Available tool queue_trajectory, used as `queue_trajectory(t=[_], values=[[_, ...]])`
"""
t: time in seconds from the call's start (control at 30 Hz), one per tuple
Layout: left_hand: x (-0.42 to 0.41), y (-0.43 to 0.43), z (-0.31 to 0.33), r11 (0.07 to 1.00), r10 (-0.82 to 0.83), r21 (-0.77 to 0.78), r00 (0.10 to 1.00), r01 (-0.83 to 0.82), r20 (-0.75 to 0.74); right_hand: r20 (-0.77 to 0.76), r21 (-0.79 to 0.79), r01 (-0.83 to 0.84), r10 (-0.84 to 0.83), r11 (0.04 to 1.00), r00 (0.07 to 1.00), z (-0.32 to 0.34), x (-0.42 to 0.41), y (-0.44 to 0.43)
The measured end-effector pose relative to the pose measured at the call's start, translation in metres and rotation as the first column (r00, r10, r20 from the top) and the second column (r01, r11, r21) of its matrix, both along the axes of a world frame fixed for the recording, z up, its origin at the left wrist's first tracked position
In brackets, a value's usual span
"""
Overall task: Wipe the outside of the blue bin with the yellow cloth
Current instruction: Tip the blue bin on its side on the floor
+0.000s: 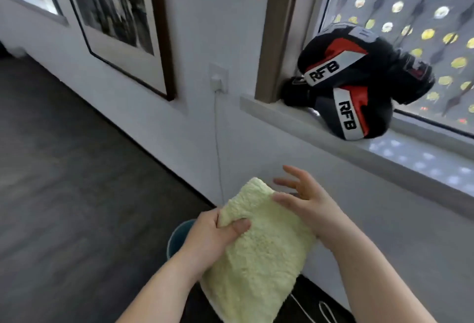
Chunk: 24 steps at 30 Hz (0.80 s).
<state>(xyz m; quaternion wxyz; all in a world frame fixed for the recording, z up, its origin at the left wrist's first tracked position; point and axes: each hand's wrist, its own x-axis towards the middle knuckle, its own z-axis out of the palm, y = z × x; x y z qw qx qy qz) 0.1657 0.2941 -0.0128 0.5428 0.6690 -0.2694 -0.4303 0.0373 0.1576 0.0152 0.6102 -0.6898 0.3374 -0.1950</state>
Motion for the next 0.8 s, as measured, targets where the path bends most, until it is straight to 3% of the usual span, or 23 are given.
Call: queue_trajectory(t=[0.07, 0.13, 0.3, 0.37, 0.53, 0.67, 0.8], values=[[0.018, 0.026, -0.011, 0.996, 0.090, -0.001, 0.994, -0.090, -0.059, 0.046, 0.068, 0.174, -0.177, 0.982, 0.983, -0.014, 0.011, 0.029], [0.031, 0.046, -0.021, 0.987, 0.159, -0.003, 0.982, -0.160, -0.102, 0.080, 0.269, 0.227, -0.256, 0.936, 0.963, -0.034, 0.015, 0.057], [0.039, 0.068, -0.048, 0.986, 0.163, 0.010, 0.967, -0.164, -0.195, 0.156, 0.602, -0.047, -0.060, 0.797, 0.986, -0.073, 0.024, 0.127], [0.036, 0.069, -0.061, 0.989, 0.146, 0.037, 0.964, -0.141, -0.221, 0.117, 0.619, 0.005, -0.099, 0.785, 0.988, -0.086, 0.029, 0.135], [0.031, 0.066, -0.106, 0.977, 0.165, 0.169, 0.966, -0.132, -0.199, -0.155, 0.503, 0.343, -0.308, 0.793, 0.939, -0.132, 0.029, 0.120], [0.049, 0.060, -0.165, 0.944, 0.239, 0.261, 0.965, -0.203, -0.113, -0.211, 0.477, 0.433, -0.378, 0.765, 0.901, -0.192, 0.027, 0.095], [0.078, 0.050, -0.265, 0.923, 0.210, 0.324, 0.977, -0.209, 0.031, -0.233, 0.451, 0.509, -0.455, 0.733, 0.860, -0.281, 0.031, 0.068]])
